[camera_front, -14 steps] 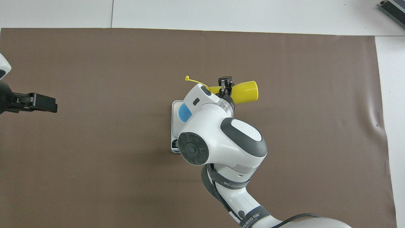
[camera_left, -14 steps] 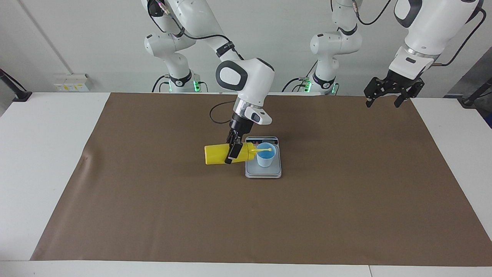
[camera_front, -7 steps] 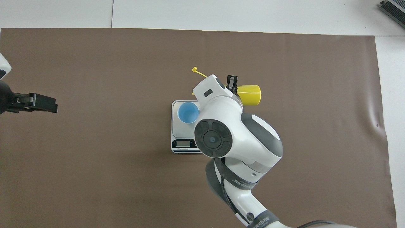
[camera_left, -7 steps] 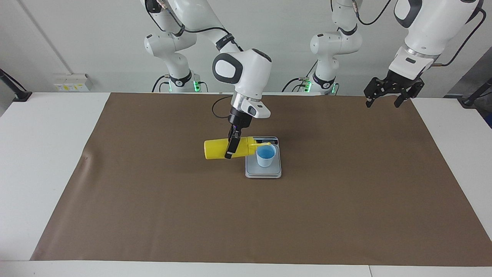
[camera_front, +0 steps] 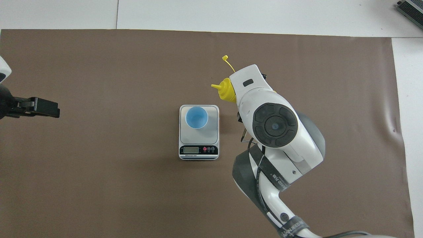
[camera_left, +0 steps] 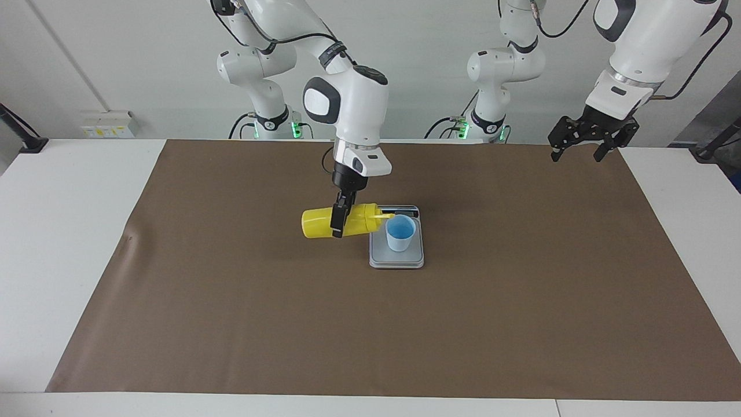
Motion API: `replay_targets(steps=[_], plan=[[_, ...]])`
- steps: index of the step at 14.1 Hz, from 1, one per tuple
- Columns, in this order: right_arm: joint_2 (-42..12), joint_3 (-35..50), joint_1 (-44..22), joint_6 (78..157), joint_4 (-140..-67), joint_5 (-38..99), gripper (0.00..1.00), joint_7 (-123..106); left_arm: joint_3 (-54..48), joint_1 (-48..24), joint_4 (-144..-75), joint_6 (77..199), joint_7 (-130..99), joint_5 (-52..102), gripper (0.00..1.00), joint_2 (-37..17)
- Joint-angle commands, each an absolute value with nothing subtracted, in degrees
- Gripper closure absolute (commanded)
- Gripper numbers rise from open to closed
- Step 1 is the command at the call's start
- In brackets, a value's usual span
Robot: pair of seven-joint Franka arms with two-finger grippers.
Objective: Pour seasoning into cup on scale with both arms
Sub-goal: 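Turn the bottle upright and carry it back with the right gripper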
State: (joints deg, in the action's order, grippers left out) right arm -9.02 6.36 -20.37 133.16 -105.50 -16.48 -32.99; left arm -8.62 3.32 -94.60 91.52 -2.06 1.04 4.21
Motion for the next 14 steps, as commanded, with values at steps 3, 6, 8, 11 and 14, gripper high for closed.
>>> replay_targets(steps=[3, 6, 8, 11, 14], plan=[[-0.89, 6.86, -14.69, 133.86, -111.52, 1.36, 1.00, -46.37, -8.70, 3.96, -96.68, 92.29, -1.76, 1.85, 0.00, 6.06], [1.67, 6.86, -10.56, 133.33, -114.08, 15.16, 1.00, -56.39, -8.70, 3.96, -96.77, 92.29, -1.76, 1.85, 0.00, 6.06], [2.11, 6.77, -7.05, 130.62, -114.17, 23.16, 1.00, -63.51, -8.70, 3.96, -96.68, 92.29, -1.76, 1.85, 0.00, 6.06], [3.07, 6.68, -1.95, 126.31, -114.61, 32.15, 1.00, -70.83, -8.70, 3.96, -96.68, 92.29, -1.76, 1.85, 0.00, 6.06], [4.56, 6.68, 2.89, 124.28, -117.05, 41.44, 1.00, -75.58, -8.70, 3.96, -96.68, 92.29, -1.76, 1.85, 0.00, 6.06]])
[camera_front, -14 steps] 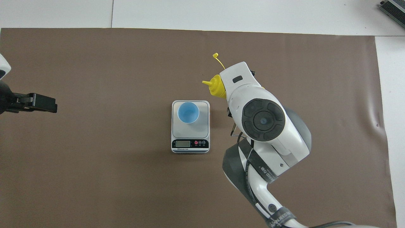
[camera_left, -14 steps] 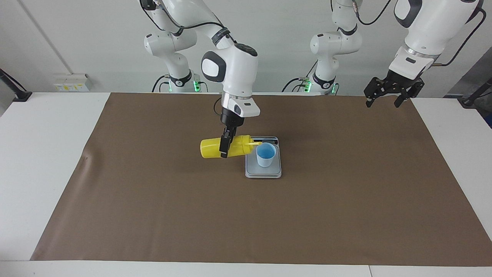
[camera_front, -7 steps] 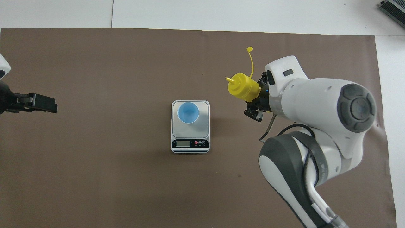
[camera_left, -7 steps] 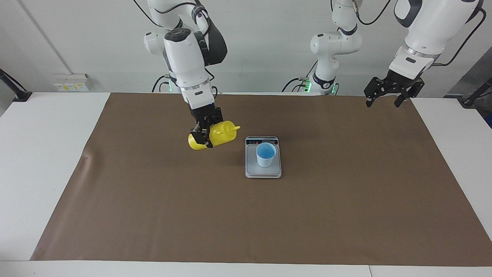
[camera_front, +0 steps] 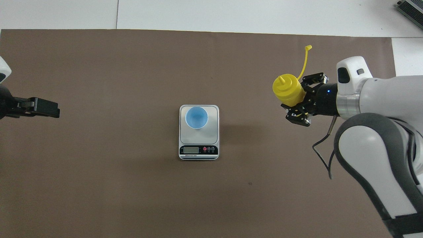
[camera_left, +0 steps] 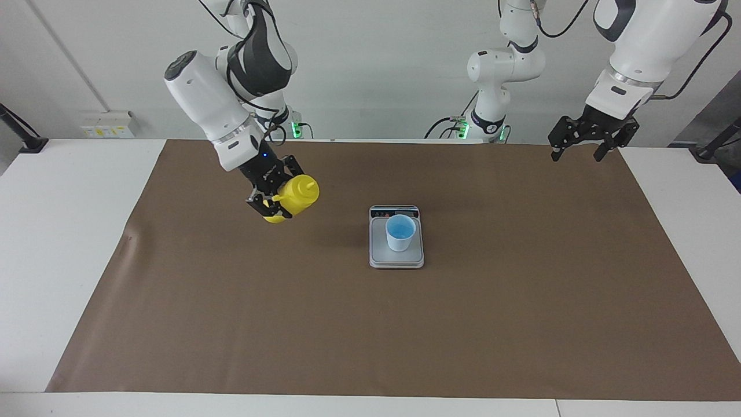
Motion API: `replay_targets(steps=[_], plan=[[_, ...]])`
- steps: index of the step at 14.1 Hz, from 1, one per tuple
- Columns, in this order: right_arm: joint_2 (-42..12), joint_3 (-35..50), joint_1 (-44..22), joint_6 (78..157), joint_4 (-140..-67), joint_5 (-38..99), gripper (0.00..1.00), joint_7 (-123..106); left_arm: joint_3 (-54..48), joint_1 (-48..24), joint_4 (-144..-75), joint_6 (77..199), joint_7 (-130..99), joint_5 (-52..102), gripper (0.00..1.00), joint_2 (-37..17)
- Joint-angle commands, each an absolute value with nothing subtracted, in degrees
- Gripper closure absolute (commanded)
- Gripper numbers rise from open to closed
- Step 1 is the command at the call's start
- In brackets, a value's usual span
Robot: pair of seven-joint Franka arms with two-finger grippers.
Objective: Pour seasoning into cup on scale with both arms
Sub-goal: 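Turn the bottle upright and carry it back with the right gripper, then lower the yellow bottle onto the table and open the right gripper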
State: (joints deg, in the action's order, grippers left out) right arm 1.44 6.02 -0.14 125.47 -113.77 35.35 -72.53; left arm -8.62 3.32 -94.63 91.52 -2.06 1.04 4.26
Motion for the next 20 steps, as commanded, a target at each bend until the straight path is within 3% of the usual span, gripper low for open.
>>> replay_targets(steps=[1, 6, 13, 20], plan=[[5.27, 6.59, 4.47, 123.49, -118.46, 44.62, 1.00, -76.19, -8.70, 3.96, -96.77, 92.29, -1.76, 1.85, 0.00, 6.06], [4.84, 6.59, 10.54, 122.78, -124.00, 55.24, 1.00, -92.76, -8.70, 3.96, -96.68, 92.29, -1.76, 1.85, 0.00, 6.06], [-2.19, 6.50, 14.24, 126.74, -130.07, 78.36, 1.00, -127.57, -8.70, 3.96, -96.68, 92.29, -1.76, 1.85, 0.00, 6.06], [-6.15, 6.50, 15.91, 122.62, -131.31, 84.18, 1.00, -131.31, -8.70, 3.96, -96.77, 92.29, -1.76, 1.85, 0.00, 6.06]])
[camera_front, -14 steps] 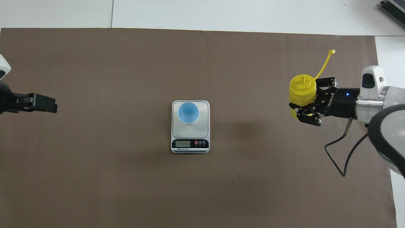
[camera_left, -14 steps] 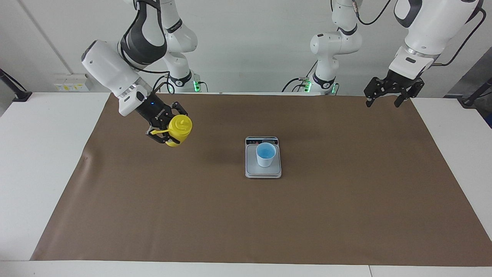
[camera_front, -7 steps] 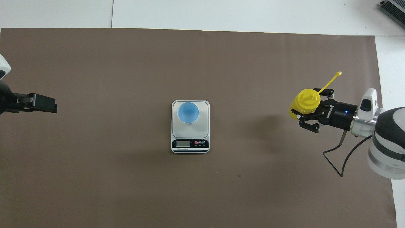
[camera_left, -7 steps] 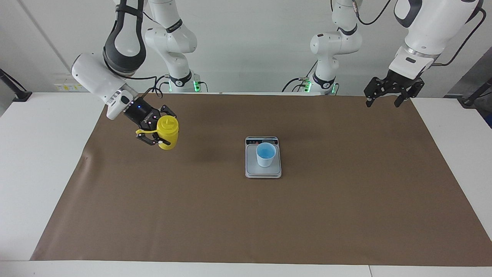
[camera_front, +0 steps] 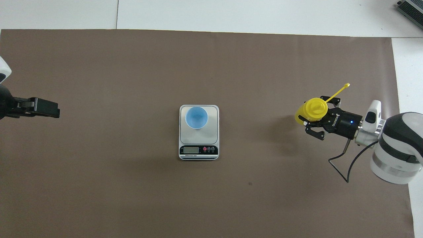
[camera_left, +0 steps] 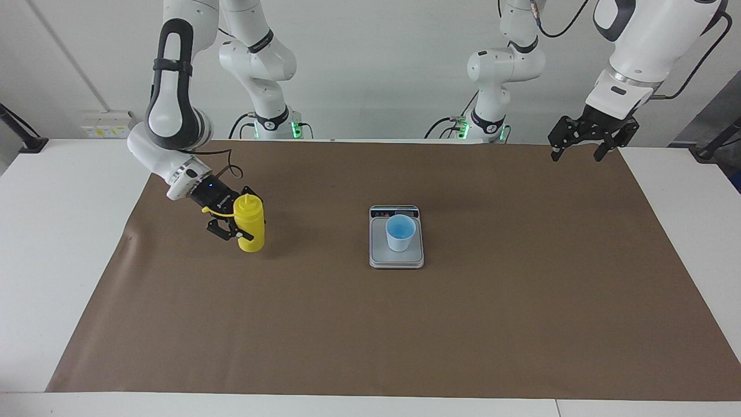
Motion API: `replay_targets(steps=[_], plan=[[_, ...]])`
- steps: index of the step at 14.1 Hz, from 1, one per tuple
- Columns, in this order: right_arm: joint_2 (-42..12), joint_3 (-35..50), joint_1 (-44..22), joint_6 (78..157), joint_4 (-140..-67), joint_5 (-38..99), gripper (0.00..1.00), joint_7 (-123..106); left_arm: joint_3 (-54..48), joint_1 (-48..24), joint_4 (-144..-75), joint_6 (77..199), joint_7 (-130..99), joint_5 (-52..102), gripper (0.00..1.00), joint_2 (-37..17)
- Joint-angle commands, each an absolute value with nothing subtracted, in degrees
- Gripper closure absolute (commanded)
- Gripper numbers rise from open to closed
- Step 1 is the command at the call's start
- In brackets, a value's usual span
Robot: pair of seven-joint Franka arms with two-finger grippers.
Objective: Pour seasoning into cup on scale with both arms
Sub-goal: 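Lower the yellow bottle onto the table and open the right gripper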
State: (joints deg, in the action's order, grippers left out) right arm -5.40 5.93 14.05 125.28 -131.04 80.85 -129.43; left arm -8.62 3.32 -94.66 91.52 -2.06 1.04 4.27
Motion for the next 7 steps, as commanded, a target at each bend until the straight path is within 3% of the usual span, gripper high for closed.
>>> replay_targets(steps=[1, 6, 7], plan=[[-7.81, 6.50, 16.78, 121.48, -131.31, 85.33, 1.00, -133.31, -8.70, 3.96, -96.68, 92.29, -1.76, 1.85, 0.00, 6.06], [-11.43, 6.59, 18.63, 118.13, -131.22, 87.28, 1.00, -140.54, -8.70, 3.96, -96.68, 92.29, -1.76, 1.85, 0.00, 6.06], [-11.43, 6.59, 18.63, 117.86, -131.05, 87.28, 0.50, -140.54, -8.70, 3.96, -96.68, 92.29, -1.76, 1.85, 0.00, 6.06]])
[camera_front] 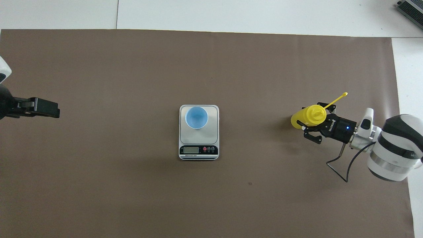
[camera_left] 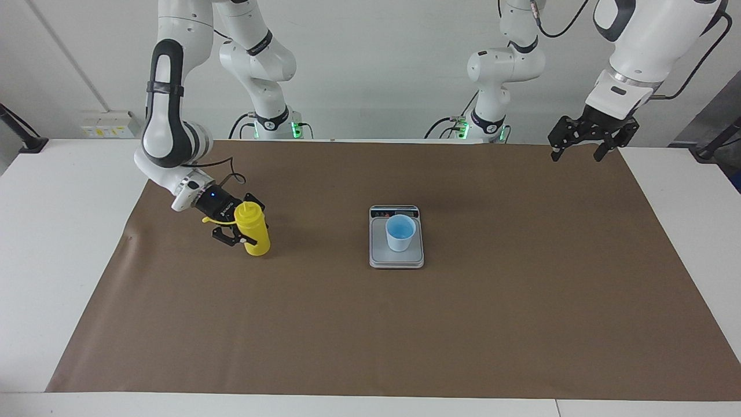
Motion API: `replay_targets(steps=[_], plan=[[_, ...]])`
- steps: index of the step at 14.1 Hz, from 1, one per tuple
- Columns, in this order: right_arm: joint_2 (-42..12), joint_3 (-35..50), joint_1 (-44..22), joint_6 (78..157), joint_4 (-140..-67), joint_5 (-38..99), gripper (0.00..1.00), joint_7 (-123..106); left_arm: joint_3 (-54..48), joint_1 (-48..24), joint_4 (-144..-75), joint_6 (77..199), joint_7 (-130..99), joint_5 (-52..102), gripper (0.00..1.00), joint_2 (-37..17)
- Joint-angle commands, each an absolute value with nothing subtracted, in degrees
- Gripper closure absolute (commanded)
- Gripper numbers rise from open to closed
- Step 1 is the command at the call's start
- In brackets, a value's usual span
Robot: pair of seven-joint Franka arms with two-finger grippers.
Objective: Pour seasoning into cup on scale with both arms
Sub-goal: 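Lower the yellow bottle onto the table and open the right gripper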
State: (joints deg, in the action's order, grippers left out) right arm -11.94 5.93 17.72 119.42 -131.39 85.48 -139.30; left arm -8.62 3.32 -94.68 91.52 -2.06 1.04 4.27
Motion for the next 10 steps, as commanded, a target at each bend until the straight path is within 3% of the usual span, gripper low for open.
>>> replay_targets(steps=[1, 6, 10], plan=[[-11.43, 6.59, 18.28, 117.69, -130.96, 87.71, 0.00, -140.45, -8.70, 3.96, -96.68, 92.29, -1.76, 1.85, 0.00, 6.06], [-10.73, 6.33, 18.63, 117.60, -131.13, 87.72, 0.00, -140.27, -8.70, 3.96, -96.68, 92.29, -1.76, 1.85, 0.00, 6.06], [-8.62, 6.07, 20.65, 118.30, -131.04, 76.76, 0.00, -140.10, -8.70, 3.96, -96.68, 92.29, -1.76, 1.85, 0.00, 6.06]])
